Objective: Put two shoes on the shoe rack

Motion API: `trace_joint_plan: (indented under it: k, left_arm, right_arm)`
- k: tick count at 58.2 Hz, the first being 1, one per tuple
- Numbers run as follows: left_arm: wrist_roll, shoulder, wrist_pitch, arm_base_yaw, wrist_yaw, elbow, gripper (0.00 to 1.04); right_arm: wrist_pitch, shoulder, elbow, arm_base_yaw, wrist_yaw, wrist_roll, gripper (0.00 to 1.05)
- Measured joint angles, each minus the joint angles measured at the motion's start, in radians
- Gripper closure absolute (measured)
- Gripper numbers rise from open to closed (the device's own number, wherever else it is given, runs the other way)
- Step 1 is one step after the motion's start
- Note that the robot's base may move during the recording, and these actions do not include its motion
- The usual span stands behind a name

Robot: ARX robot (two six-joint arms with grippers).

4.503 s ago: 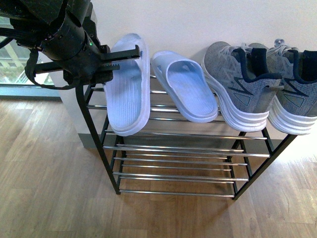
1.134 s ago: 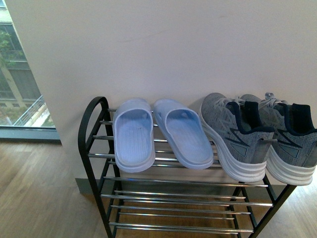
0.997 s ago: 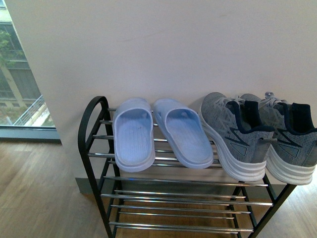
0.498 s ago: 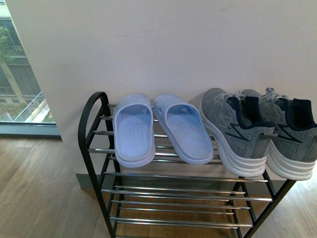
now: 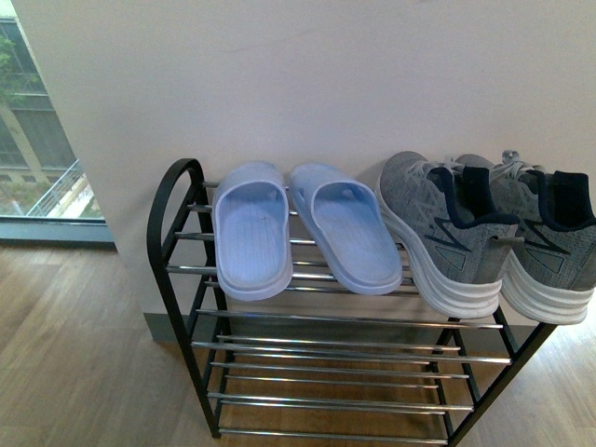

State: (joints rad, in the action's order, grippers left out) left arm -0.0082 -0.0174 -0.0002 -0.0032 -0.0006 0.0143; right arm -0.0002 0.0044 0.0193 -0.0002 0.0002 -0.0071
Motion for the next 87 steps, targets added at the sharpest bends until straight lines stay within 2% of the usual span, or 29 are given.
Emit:
trace_joint_plan:
  k: [6, 10, 15, 28, 33, 87]
  left_arm:
    - [0.000, 0.001, 0.000, 0.000, 0.000, 0.000, 1.03]
    - [0.000, 0.001, 0.000, 0.000, 0.000, 0.000, 0.94]
    - [0.000, 0.001, 0.000, 0.000, 0.000, 0.000, 0.78]
    - [0.000, 0.001, 0.000, 0.000, 0.000, 0.000, 0.21]
    - [0.001, 0.002, 0.000, 0.000, 0.000, 0.000, 0.08]
    - [0.004, 0.002, 0.000, 0.000, 0.001, 0.000, 0.09]
  right_arm:
    - [0.000, 0.000, 0.000, 0.000, 0.000, 0.000, 0.09]
    - [0.000, 0.000, 0.000, 0.000, 0.000, 0.000, 0.09]
    - [0.000, 0.000, 0.000, 0.000, 0.000, 0.000, 0.09]
    - [0.000, 0.000, 0.000, 0.000, 0.000, 0.000, 0.09]
    - [0.000, 0.000, 0.000, 0.000, 0.000, 0.000, 0.09]
    - [0.000, -0.001, 0.000, 0.000, 0.000, 0.000, 0.09]
